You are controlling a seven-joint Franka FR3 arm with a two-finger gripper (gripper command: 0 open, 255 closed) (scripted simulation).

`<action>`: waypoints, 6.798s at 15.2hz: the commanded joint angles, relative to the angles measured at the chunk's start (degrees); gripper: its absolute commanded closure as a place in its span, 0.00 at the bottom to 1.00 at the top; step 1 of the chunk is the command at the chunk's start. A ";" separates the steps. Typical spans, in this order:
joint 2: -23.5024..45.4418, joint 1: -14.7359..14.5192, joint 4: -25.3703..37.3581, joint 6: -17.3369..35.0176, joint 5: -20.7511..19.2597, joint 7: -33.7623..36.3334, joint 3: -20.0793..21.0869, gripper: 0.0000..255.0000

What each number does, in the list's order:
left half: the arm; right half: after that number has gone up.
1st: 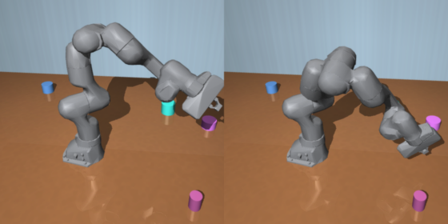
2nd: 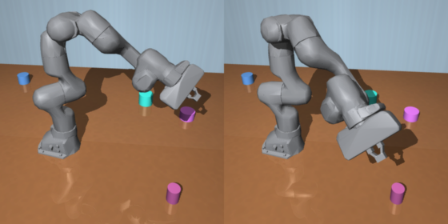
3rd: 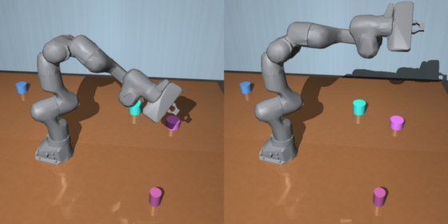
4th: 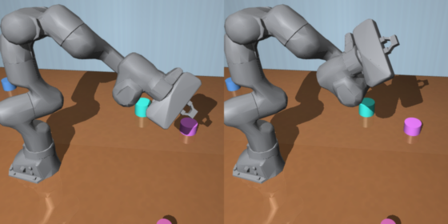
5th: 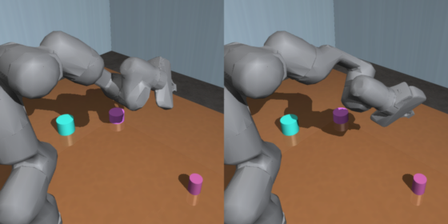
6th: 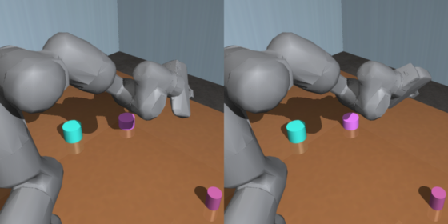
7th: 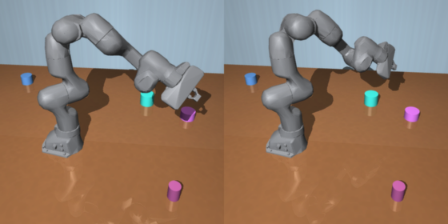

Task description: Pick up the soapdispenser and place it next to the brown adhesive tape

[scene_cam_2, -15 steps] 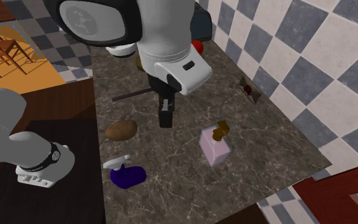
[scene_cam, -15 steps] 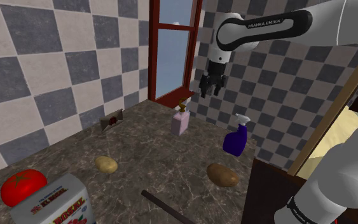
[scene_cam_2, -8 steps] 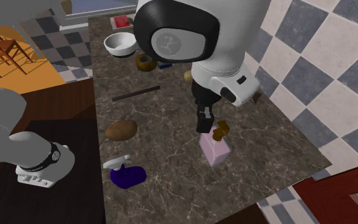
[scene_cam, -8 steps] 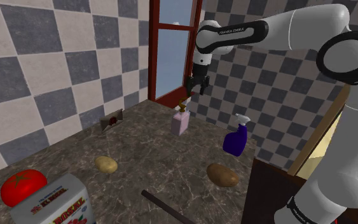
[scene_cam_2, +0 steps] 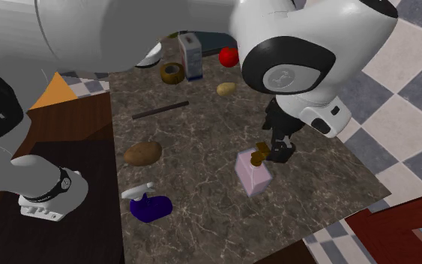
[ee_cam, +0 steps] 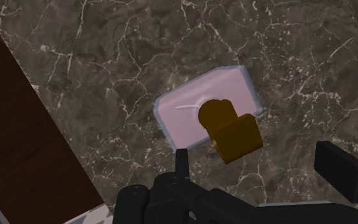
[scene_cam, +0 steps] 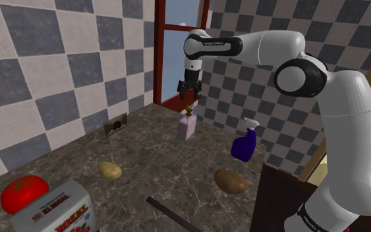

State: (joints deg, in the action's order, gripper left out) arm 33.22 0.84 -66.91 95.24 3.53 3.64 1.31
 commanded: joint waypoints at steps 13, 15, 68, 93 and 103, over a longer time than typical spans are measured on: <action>0.76 -0.06 -4.92 5.57 0.06 -0.27 -0.01 0.00; 0.77 -0.06 -4.91 5.56 0.06 -0.27 -0.01 0.00; -16.34 -15.59 -14.18 -0.44 -0.02 22.32 6.71 1.00; -7.08 -35.84 -3.50 0.39 -4.25 50.35 15.37 1.00; -7.57 -35.27 -11.99 8.34 -4.08 49.78 15.24 1.00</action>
State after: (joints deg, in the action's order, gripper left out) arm 25.62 -34.43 -78.15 102.75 -0.54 53.43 16.55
